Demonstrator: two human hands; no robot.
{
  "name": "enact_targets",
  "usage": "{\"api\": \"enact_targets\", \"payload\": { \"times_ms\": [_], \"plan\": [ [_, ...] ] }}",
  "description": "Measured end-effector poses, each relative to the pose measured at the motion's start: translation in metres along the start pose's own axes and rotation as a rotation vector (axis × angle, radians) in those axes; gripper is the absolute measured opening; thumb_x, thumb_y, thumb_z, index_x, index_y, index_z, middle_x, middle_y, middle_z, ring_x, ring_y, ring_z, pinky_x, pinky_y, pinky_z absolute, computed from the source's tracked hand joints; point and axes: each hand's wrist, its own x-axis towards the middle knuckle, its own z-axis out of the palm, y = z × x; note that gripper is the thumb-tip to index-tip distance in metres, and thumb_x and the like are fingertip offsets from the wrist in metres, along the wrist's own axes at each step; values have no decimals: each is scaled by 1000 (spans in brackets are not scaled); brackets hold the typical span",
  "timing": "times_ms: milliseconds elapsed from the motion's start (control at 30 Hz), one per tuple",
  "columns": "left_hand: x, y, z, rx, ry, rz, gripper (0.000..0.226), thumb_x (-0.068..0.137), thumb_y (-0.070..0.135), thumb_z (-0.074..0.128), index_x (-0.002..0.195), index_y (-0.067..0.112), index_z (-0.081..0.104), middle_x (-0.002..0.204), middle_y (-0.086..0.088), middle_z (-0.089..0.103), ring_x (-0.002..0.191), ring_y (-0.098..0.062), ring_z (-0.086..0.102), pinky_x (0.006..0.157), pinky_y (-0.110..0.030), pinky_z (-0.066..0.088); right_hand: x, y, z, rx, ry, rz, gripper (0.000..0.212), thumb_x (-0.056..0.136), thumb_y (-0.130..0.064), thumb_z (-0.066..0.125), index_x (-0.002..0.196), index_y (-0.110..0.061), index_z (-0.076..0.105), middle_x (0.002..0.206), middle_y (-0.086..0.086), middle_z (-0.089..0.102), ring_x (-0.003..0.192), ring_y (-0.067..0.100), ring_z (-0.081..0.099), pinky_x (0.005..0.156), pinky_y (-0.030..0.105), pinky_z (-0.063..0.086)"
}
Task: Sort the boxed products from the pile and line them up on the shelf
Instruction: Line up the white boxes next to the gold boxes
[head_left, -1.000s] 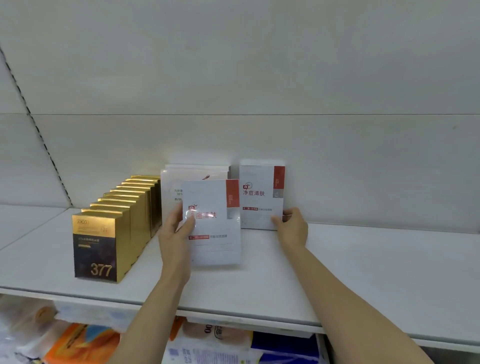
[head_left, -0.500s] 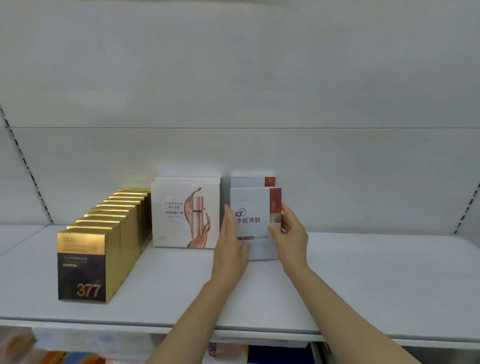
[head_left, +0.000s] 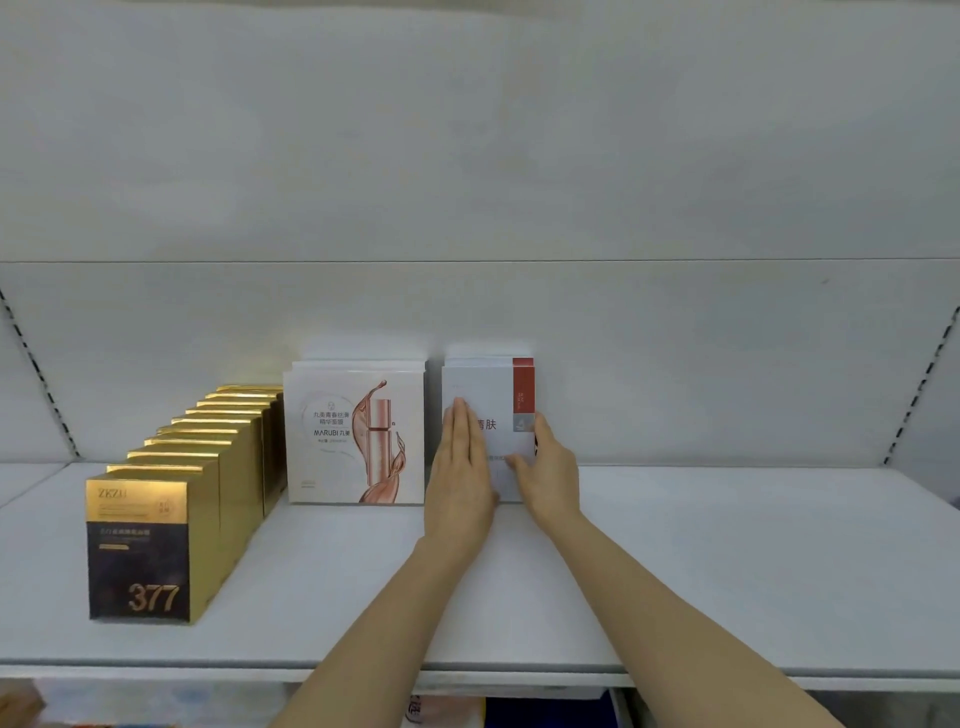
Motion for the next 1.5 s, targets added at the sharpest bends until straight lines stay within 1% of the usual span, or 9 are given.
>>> {"api": "enact_targets", "payload": {
  "times_ms": [133,267,367,467,633,800,1000,1300,1500],
  "plan": [
    [-4,-1,-7,86,-50,32,104,89,29,68,153,5,-10,160,-11,-20,150,-24,-14,117,-27,-8,-4,0,-14,-58,-28,6,51,92,-6,59,140,-12,45,129,7,61,117,26,58,94,32,45],
    [-13,4,-24,221,-50,123,89,96,51,49,156,10,-2,163,-11,-12,151,-25,-11,120,-35,-8,-21,10,-45,-261,-34,-60,58,99,-27,52,151,-15,29,153,1,39,137,20,40,106,31,34],
    [-17,22,-36,265,-65,190,81,99,57,37,157,12,3,164,-10,-2,152,-27,-2,118,-36,-8,-42,18,-76,-373,-4,-150,57,100,-34,50,151,-19,31,153,-1,39,139,17,37,108,28,31],
    [-21,47,-42,270,5,266,75,95,56,48,152,11,30,158,-12,29,145,-30,29,119,-40,17,-65,26,-107,-428,104,-220,51,97,-33,56,143,-14,45,143,4,51,131,22,47,105,29,34],
    [-34,101,-42,263,91,386,56,79,44,76,121,9,64,121,-10,65,106,-29,64,89,-40,52,-96,51,-157,-482,289,-309,43,91,-29,63,128,-9,59,122,6,65,111,25,61,95,27,37],
    [-53,175,-26,193,133,446,53,73,36,82,116,10,68,113,-9,69,96,-28,68,80,-38,56,-124,79,-227,-545,366,-295,49,92,-41,44,123,-8,63,118,6,68,106,24,65,92,32,47],
    [-78,288,3,76,92,515,45,76,30,79,114,9,67,112,-9,69,91,-29,67,76,-37,55,-154,136,-336,-631,418,-231,41,88,-25,69,124,-8,63,118,7,68,106,25,65,91,32,48],
    [-106,483,63,-131,33,622,42,72,22,80,110,10,67,106,-7,68,87,-31,65,70,-38,53,-197,226,-498,-767,554,-187,38,80,-22,64,115,-5,66,105,6,71,91,26,67,78,34,54],
    [-109,592,109,-212,-37,716,33,83,31,64,111,13,64,108,-3,65,91,-27,61,73,-38,50,-206,290,-591,-874,621,-122,40,77,-17,72,114,-2,66,104,8,71,92,28,69,77,36,55]
  ]
}}
